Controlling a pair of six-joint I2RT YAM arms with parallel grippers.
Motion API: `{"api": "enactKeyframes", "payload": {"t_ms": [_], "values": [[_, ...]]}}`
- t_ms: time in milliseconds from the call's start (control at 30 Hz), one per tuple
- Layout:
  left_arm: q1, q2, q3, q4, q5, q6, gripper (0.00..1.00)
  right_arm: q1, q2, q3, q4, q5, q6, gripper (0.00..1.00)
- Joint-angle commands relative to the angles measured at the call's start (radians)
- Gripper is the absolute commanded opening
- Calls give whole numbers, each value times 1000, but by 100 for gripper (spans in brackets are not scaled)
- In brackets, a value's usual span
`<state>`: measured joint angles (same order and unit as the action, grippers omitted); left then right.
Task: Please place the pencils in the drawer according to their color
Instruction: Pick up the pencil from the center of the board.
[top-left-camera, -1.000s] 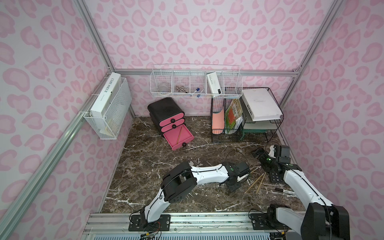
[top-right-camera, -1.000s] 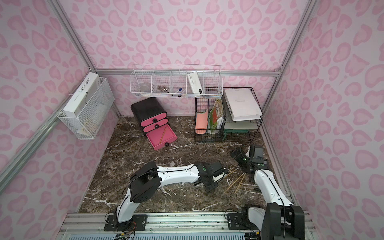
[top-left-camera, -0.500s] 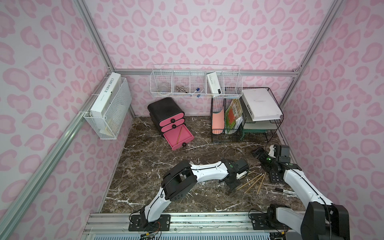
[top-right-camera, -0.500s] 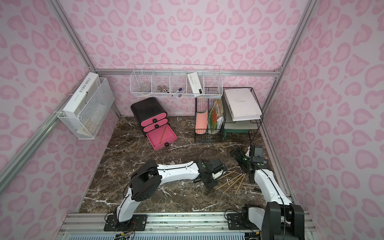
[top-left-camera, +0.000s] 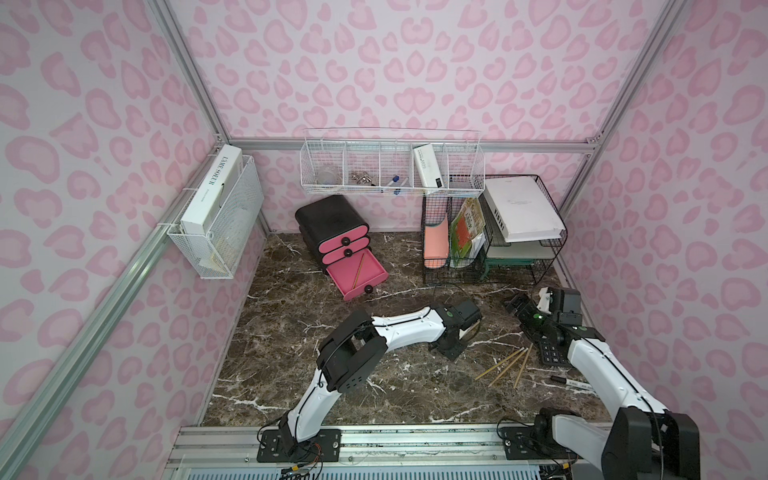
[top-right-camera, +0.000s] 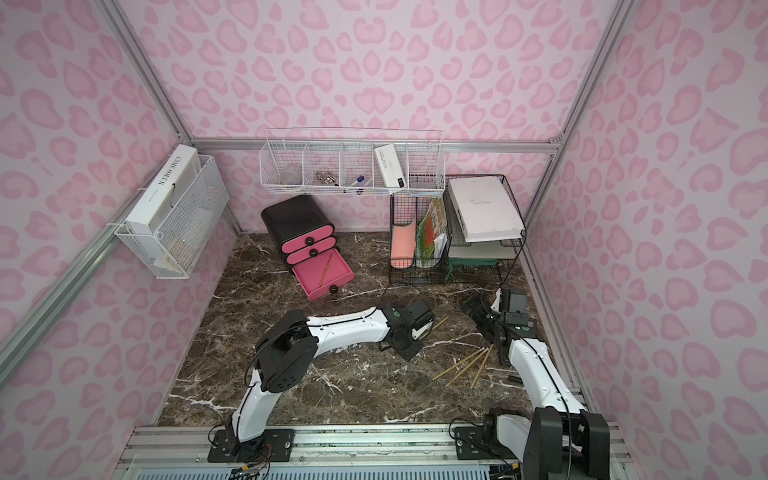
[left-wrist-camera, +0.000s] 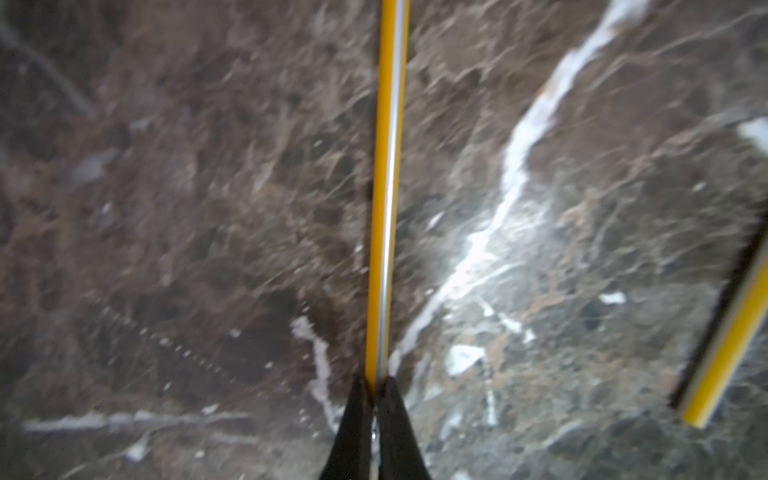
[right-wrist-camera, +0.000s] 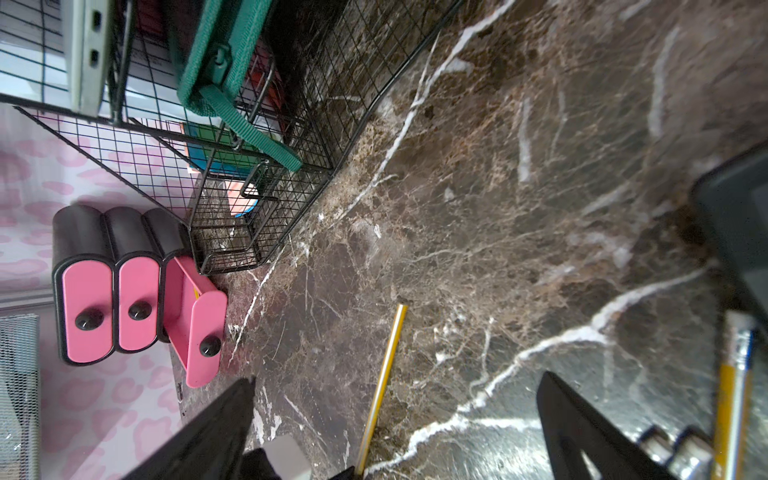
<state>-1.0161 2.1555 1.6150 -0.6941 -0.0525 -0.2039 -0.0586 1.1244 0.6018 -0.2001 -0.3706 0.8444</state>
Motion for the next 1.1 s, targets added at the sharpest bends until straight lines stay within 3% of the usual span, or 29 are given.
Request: {"api": "enactKeyframes", "payload": {"t_ms": [0,567,1067], "values": [[24,-42,-24,-48,-50,-18,0,8,-4,5,11,-10,2,98],[180,-284,-183,-44,-139,-29,0,76,15,1,42,-1,33,98],[488,-399,-198,-116,-186,99,0,146,38,10,68,12,61,98]]}}
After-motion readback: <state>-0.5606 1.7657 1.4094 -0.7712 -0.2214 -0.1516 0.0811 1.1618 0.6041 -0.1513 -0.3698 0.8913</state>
